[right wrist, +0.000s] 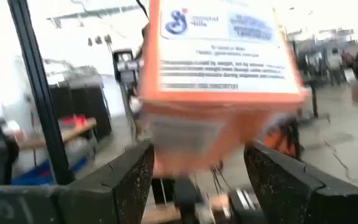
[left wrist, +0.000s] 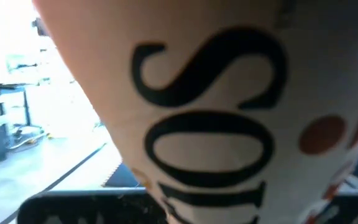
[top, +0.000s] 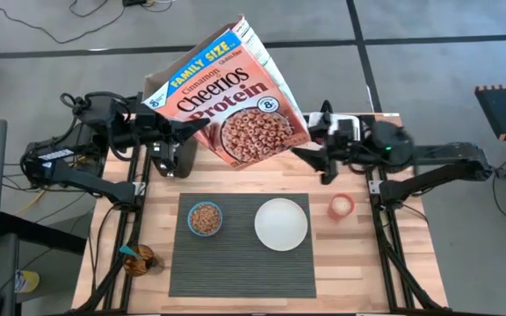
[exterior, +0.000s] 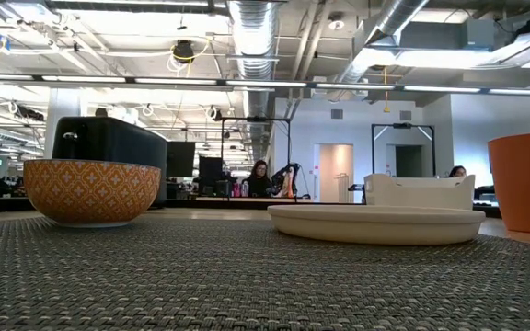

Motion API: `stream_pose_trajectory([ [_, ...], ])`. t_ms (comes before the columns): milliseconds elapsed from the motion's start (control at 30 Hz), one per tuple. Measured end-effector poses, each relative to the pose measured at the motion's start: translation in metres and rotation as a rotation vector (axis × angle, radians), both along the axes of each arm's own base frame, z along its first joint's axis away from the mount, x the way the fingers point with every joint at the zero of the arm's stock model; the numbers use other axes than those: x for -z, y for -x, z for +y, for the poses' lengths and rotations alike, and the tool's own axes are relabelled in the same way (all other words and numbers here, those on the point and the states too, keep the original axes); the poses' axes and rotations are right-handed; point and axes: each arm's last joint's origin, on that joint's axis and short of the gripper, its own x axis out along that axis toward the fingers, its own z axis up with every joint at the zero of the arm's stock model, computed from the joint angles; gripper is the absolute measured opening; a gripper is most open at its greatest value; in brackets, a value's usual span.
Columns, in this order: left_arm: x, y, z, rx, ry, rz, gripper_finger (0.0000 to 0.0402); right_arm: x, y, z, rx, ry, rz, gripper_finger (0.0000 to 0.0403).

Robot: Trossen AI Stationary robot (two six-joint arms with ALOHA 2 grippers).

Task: Arrange a breakfast setting
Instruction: Pour the cereal into the blue bowl

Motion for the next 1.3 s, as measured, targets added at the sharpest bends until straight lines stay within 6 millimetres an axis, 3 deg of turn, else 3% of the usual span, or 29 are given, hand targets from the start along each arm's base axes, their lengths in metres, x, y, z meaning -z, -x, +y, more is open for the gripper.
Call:
stream_pose_trajectory([
  [367,0.013,-0.005,0.005,-0.123,0.003,0.132,0.0020,0.001,0.080,-0.004,0.072,-0.009,0.195,0.0272],
  [533,0.029,-0.021,0.012,-0.235,0.029,0.241,0.0021,0.006,0.101,-0.007,0.096,-0.010,0.248,0.0272],
  [767,0.057,-0.062,0.023,-0.280,0.038,0.374,0.0021,0.009,0.115,-0.007,0.095,-0.003,0.282,0.0272],
  [1133,0.119,-0.136,0.050,-0.367,0.030,0.577,0.0021,0.016,0.118,-0.007,0.093,-0.001,0.351,0.0272],
  [1300,0.142,-0.154,0.068,-0.327,0.013,0.644,0.0023,0.016,0.118,-0.007,0.097,0.000,0.350,0.0272],
])
